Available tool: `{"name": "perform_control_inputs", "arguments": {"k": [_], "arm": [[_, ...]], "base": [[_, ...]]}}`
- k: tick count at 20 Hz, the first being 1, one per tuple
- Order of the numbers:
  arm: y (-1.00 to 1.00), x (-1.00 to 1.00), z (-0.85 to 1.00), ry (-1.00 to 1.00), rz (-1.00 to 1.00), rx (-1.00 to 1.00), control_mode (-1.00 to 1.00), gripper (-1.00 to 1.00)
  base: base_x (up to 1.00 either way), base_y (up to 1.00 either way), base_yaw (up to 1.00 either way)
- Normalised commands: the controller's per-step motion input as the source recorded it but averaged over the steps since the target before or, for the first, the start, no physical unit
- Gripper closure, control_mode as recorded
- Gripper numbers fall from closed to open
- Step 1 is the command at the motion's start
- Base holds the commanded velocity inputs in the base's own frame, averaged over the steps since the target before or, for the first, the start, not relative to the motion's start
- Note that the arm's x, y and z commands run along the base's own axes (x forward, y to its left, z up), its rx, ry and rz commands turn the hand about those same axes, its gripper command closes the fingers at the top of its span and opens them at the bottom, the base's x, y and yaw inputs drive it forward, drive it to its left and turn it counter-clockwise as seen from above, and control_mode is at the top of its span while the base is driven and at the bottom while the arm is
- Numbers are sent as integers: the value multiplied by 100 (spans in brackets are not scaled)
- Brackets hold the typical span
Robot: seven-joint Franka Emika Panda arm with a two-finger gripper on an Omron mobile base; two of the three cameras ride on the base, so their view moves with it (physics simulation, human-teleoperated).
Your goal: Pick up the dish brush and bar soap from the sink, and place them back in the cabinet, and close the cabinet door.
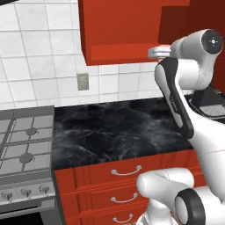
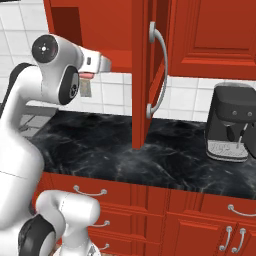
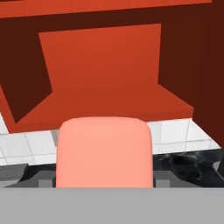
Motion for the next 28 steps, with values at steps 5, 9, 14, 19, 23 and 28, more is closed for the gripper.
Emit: {"name": "perform_control_inputs", "arguments": {"k": [5,9,14,19,23,28], "arm": [[0,47,2,-1,0,0,-100,100],[0,52,0,-2,0,0,-100,100],[0,53,0,-1,0,0,-100,100],[0,43,-1,-1,0,0,-100,100],[0,41,-6,0,0,0,-100,100],[0,39,-11,0,0,0,-100,100]], "base": [[0,0,0],[0,0,0],[0,0,0],[0,0,0],[0,0,0],[0,0,0]]}}
